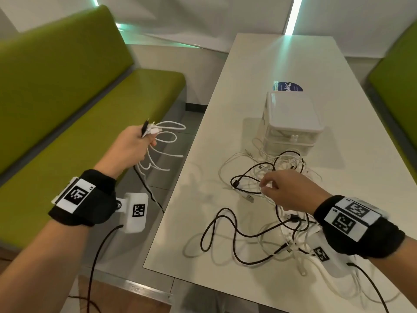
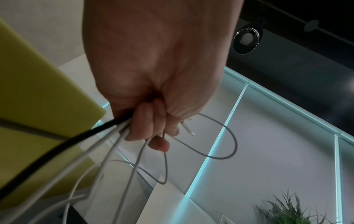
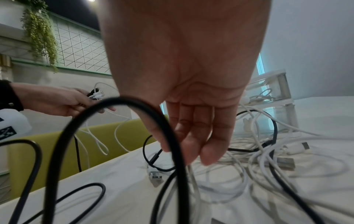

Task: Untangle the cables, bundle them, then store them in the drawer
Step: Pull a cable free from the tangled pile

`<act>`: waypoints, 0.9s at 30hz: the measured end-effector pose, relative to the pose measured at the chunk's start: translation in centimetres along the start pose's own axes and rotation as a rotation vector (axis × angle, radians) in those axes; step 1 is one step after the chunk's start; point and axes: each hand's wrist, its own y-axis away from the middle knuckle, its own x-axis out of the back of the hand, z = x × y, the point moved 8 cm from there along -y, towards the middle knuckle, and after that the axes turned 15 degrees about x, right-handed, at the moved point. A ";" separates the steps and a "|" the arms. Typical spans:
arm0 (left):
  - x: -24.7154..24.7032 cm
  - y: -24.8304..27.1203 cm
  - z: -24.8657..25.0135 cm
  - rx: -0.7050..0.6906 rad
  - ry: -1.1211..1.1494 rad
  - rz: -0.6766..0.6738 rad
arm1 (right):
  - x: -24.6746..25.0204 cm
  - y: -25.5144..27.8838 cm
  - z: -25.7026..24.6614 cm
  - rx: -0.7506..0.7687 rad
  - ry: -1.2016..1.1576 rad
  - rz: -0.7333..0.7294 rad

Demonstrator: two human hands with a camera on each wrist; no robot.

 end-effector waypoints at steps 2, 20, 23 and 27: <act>-0.2 -0.2 -0.7 0.028 0.057 -0.038 | -0.2 0.0 0.2 -0.011 -0.011 -0.003; -3.7 4.1 4.2 -0.225 0.017 -0.172 | 6.6 -4.1 -13.8 0.457 -0.089 0.363; -4.0 4.0 3.4 -0.182 0.113 -0.248 | 7.1 -4.0 -11.6 0.303 -0.188 0.446; -3.9 3.5 2.2 -0.135 0.279 -0.257 | 7.2 -3.5 -8.9 0.178 -0.178 0.474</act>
